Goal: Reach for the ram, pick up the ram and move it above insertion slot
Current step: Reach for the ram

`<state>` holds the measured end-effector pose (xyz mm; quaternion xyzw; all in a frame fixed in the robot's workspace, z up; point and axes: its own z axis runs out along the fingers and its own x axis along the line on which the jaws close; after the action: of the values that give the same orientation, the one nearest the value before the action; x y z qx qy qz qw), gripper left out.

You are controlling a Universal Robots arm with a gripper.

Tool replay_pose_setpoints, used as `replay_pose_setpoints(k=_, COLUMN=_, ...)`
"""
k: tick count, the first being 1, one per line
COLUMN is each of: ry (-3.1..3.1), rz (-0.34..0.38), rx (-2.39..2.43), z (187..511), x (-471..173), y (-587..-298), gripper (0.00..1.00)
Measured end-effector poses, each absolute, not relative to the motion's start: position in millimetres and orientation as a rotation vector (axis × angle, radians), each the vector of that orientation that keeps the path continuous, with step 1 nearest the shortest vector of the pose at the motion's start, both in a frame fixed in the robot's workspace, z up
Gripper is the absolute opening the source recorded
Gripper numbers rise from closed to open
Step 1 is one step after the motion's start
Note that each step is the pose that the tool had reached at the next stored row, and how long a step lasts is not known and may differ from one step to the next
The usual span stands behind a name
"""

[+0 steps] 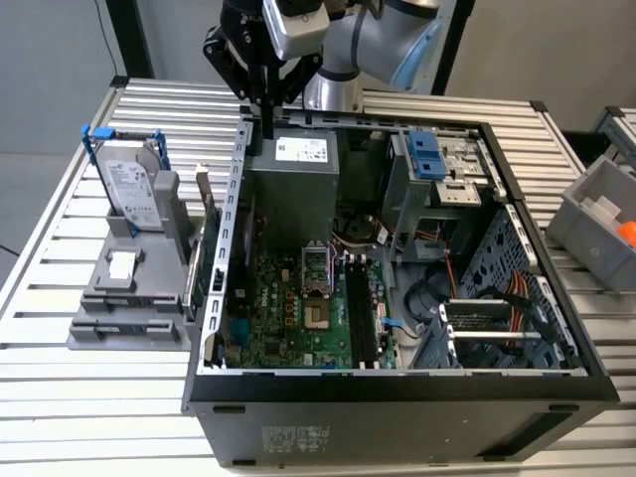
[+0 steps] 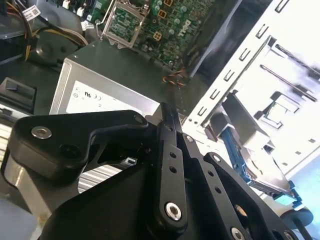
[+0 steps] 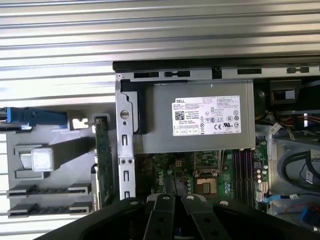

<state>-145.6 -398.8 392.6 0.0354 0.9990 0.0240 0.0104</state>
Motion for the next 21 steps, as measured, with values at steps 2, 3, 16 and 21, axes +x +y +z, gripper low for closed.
replay_pose_setpoints(k=2, ry=3.118, rz=0.075, rx=0.110, z=392.6, x=-147.5, y=-398.8, gripper=0.00)
replay_pose_setpoints(k=3, ry=3.118, rz=0.075, rx=0.110, z=392.6, x=-148.4, y=-398.8, gripper=0.00)
replay_pose_setpoints(k=16, ry=3.118, rz=0.075, rx=0.110, z=392.6, x=-159.6, y=-398.8, gripper=0.00)
replay_pose_setpoints(k=21, ry=3.118, rz=0.075, rx=0.111, z=392.6, x=-164.0, y=-398.8, gripper=0.00)
